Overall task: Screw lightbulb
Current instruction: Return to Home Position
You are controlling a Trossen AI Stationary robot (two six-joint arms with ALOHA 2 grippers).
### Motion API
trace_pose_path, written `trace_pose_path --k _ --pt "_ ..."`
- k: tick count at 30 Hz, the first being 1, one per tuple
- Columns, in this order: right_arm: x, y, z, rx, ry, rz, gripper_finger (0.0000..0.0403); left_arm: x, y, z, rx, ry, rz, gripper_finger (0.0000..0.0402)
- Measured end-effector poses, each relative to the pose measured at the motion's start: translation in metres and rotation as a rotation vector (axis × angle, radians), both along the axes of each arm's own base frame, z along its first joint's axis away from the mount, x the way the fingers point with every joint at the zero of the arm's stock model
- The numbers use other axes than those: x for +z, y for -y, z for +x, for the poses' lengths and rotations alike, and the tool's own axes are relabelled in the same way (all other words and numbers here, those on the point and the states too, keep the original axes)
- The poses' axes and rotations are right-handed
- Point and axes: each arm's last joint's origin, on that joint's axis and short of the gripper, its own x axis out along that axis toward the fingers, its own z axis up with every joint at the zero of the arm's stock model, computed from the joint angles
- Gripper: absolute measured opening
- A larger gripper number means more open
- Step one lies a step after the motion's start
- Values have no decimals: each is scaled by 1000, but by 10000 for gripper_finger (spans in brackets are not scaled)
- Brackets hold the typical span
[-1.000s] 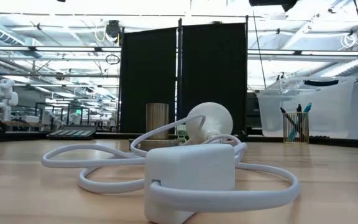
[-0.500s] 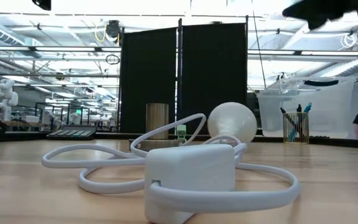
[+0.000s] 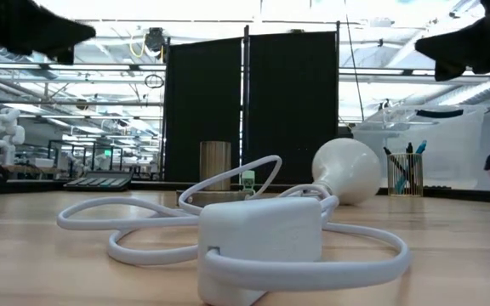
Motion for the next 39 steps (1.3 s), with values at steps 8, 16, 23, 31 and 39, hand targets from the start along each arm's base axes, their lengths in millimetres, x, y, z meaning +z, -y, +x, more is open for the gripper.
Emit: trace_pose_path --k 8,16,23,31,39 --pt "-6 -1 0 87 -67 34 0 -24 -12 -2 -30 47 -40 0" --pt "-7 0 1 125 -85 60 0 -30 -23 1 -68 26 -60 0" --pt "-9 3 1 102 -103 57 0 -32 -29 2 -9 14 -60 0" --pt "-20 2 4 149 -146 62 0 -36 -30 2 -16 -30 -94 0" --pt "-20 2 4 149 -142 -9 0 -40 -30 2 -2 -73 -161 0"
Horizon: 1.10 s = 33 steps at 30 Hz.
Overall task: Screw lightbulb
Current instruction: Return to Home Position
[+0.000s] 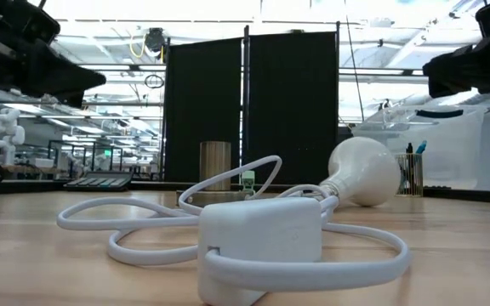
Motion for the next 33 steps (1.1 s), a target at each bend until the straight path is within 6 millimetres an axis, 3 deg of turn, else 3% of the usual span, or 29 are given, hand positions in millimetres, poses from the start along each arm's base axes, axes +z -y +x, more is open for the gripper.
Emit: trace_pose_path --k 8,33 --pt "0 0 0 -4 -5 77 0 -4 -1 0 31 -35 -47 0" --pt "0 0 0 -1 -7 78 0 -4 -1 0 24 -37 -48 0"
